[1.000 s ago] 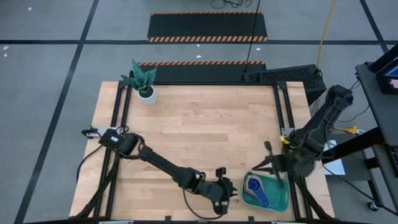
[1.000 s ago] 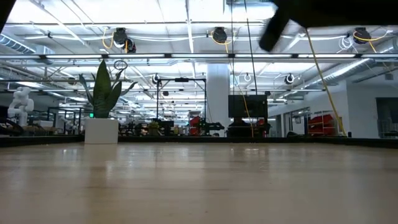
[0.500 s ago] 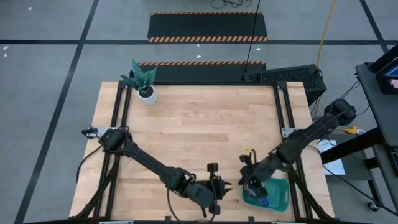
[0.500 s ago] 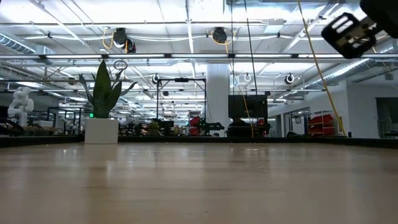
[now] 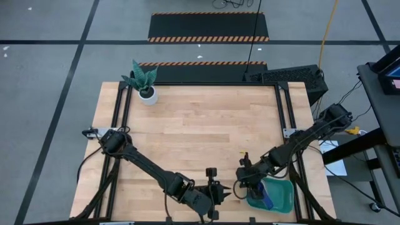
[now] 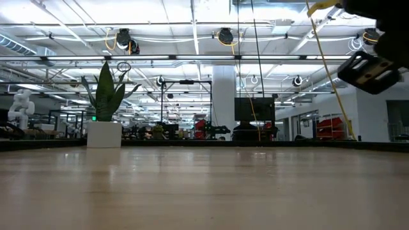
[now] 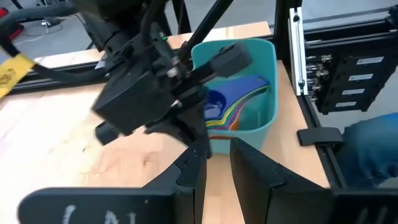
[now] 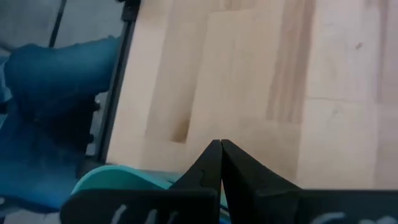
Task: Nest measuring cups in basket
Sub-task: Adjust the blue bin, then return to Home Position
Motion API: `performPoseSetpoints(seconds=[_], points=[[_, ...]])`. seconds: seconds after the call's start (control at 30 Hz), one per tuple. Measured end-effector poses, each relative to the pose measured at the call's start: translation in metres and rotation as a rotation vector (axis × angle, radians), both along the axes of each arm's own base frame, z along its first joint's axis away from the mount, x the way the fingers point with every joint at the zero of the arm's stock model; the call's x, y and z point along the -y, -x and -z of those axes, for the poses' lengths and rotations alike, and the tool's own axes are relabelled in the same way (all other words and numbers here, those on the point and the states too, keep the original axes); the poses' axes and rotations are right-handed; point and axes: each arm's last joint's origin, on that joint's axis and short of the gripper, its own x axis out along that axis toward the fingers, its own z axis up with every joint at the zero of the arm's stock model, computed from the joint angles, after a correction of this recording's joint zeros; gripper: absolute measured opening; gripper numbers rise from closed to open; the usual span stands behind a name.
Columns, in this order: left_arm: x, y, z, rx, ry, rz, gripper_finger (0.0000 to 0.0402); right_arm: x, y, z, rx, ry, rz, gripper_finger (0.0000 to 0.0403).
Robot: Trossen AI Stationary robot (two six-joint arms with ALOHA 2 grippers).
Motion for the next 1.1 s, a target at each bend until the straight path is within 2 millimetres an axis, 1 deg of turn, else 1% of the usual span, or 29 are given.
performPoseSetpoints(seconds=[0.43, 0.67, 0.8, 0.9, 1.0, 1.1], points=[[0.001, 0.0, 0.0, 0.005, 0.017, -0.008, 0.0076, -0.02, 0.016, -0.002, -0.077, -0.09, -0.067, 0.0], [0.001, 0.0, -0.001, 0.008, 0.021, -0.009, 0.0076, -0.029, 0.021, -0.003, -0.058, -0.109, -0.095, 0.0], [0.001, 0.0, -0.001, 0.015, 0.025, -0.009, 0.0076, -0.035, 0.021, -0.01, 0.015, -0.146, -0.141, 0.0], [0.0, -0.001, -0.003, 0.039, 0.007, -0.029, 0.0076, -0.035, 0.023, -0.019, 0.083, -0.151, -0.175, 0.0], [-0.002, -0.003, -0.005, 0.067, -0.031, -0.06, 0.0076, -0.03, 0.026, -0.032, 0.19, -0.107, -0.193, 0.0], [-0.01, -0.007, -0.006, 0.071, -0.068, -0.088, 0.0076, -0.023, 0.03, -0.045, 0.327, -0.025, -0.239, 0.0]])
